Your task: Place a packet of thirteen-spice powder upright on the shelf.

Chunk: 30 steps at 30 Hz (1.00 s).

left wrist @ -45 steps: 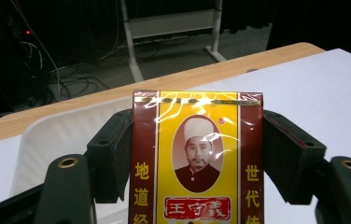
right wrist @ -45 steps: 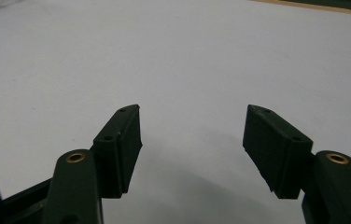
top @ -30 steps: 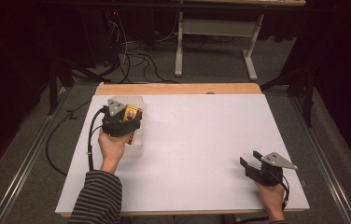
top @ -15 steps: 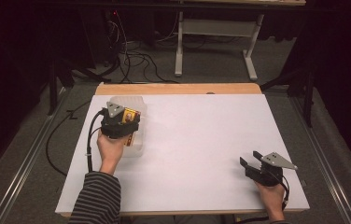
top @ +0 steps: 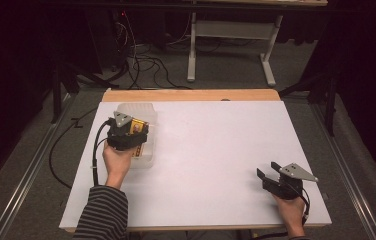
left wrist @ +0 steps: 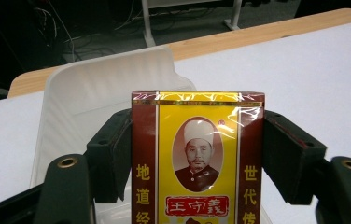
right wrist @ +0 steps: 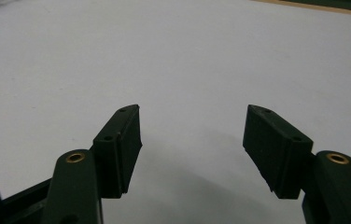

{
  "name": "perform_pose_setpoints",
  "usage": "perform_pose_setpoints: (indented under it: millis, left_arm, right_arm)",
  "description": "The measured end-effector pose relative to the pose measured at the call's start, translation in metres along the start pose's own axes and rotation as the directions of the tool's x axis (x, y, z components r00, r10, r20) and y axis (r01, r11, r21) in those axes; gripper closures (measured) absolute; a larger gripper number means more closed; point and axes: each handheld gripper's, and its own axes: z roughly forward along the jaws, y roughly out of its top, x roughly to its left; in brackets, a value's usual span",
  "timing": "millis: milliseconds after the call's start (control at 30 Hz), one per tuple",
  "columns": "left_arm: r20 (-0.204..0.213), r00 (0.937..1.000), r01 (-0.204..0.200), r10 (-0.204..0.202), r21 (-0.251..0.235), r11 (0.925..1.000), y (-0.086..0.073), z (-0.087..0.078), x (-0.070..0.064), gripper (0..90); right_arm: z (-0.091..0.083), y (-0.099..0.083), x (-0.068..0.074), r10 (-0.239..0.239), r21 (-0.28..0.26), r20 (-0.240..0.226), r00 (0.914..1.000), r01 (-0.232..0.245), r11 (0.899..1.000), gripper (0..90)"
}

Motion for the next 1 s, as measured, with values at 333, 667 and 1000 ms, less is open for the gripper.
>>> perform_pose_setpoints:
  millis: [333, 667, 1000]
  left_arm:
    - [-0.025, 0.9997, -0.001, 0.002, 0.009, 1.0000, -0.003, -0.002, 0.005, 32.9]
    - [-0.041, 0.9991, -0.004, 0.005, 0.025, 0.9997, -0.005, -0.008, 0.008, 32.9]
    - [-0.027, 0.9991, -0.033, 0.035, 0.045, 0.9984, -0.009, -0.016, 0.011, 32.8]
  right_arm:
    - [0.001, 0.000, 0.000, -0.005, 0.003, -0.002, 1.0000, 0.005, 1.000, 37.2]
    - [0.001, 0.000, 0.000, 0.002, 0.010, 0.000, 1.0000, -0.002, 1.000, 37.2]
    - [0.001, 0.000, -0.001, -0.006, 0.004, -0.001, 1.0000, 0.006, 1.000, 37.3]
